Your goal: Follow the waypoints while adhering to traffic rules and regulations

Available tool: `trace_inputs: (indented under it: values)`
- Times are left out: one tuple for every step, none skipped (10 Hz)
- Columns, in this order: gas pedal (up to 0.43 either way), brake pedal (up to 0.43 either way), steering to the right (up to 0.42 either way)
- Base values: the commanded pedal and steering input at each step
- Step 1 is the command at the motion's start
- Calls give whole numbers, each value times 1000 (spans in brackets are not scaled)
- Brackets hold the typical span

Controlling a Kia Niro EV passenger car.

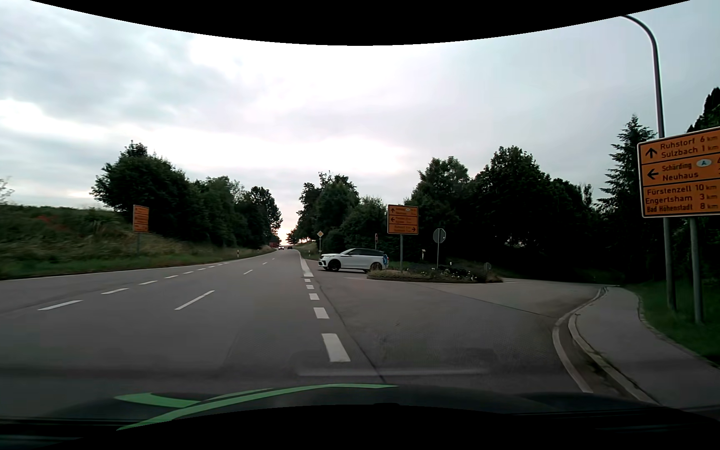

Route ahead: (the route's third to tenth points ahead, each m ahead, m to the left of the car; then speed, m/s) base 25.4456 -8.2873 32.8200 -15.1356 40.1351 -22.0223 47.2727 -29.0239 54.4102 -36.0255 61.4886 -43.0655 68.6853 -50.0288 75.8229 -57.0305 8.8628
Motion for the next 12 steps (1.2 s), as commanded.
trace_inputs:
  values:
    - [0, 146, 143]
    - [0, 140, 150]
    - [0, 128, 156]
    - [0, 116, 162]
    - [0, 98, 166]
    - [0, 43, 166]
    - [0, 0, 167]
    - [0, 0, 167]
    - [0, 0, 166]
    - [0, 0, 166]
    - [0, 0, 164]
    - [0, 0, 163]
